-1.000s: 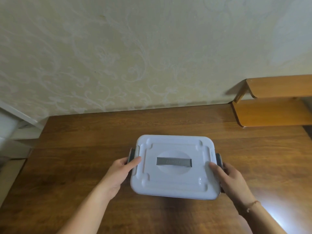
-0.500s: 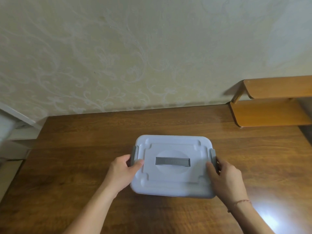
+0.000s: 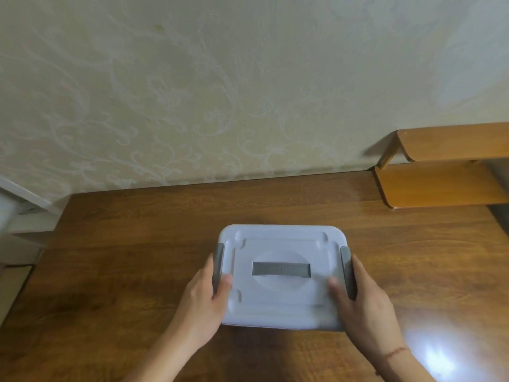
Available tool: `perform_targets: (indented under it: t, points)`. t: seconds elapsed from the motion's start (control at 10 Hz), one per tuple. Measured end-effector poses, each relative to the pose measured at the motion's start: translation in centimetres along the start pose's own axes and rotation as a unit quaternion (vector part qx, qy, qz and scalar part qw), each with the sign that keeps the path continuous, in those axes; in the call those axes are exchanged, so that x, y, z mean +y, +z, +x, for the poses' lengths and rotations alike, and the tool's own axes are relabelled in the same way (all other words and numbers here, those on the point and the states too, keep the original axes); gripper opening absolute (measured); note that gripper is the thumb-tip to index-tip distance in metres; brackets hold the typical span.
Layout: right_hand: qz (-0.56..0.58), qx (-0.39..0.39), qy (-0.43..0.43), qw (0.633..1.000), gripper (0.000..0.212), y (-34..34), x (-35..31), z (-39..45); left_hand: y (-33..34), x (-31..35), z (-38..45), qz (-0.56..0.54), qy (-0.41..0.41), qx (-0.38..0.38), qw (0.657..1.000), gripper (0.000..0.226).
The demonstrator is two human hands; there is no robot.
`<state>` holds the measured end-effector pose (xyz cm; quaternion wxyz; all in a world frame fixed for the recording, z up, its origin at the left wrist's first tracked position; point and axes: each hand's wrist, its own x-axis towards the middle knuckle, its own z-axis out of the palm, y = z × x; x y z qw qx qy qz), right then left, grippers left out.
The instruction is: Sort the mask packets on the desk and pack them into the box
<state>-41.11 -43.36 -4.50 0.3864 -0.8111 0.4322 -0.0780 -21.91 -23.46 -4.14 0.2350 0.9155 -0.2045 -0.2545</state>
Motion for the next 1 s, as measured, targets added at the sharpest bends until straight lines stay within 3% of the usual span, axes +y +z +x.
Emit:
perform_targets:
  t: [0.1, 0.2, 0.3, 0.6, 0.7, 0.9, 1.0]
  points:
    - [0.103, -0.104, -0.037, 0.989, 0.105, -0.9, 2.2, -1.6, -0.1, -1.9, -2.3, -0.049, 0.076, -0.067, 0.994, 0.110]
    - [0.103, -0.152, -0.015, 0.983, 0.123, -1.0, 3.7, -1.6, 1.1, -3.2, -3.2, -0.053, 0.086, -0.026, 0.995, 0.118]
    - [0.112, -0.147, -0.032, 0.982, 0.121, -1.0, 3.3, -0.3, 1.8, -2.9, -2.3, -0.076, 0.093, 0.053, 0.991, 0.108]
    - [0.066, -0.110, -0.035, 0.991, 0.107, 0.7, -4.9, 10.8, -2.1, 1.6, 7.0, -0.065, 0.056, 0.121, 0.989, 0.087]
    - [0.037, -0.091, -0.008, 0.995, 0.099, 1.4, -6.6, 14.3, -3.8, 3.3, 10.4, -0.043, 0.028, 0.115, 0.992, 0.085]
    - [-0.150, -0.065, 0.029, 0.986, 0.086, 1.4, -8.7, 16.9, -5.0, 3.8, 13.3, -0.015, 0.013, 0.102, 0.995, 0.084]
    - [-0.156, -0.092, 0.061, 0.982, 0.083, 1.9, -8.1, 14.2, -3.5, 2.2, 11.2, -0.138, 0.006, 0.040, 0.990, 0.098]
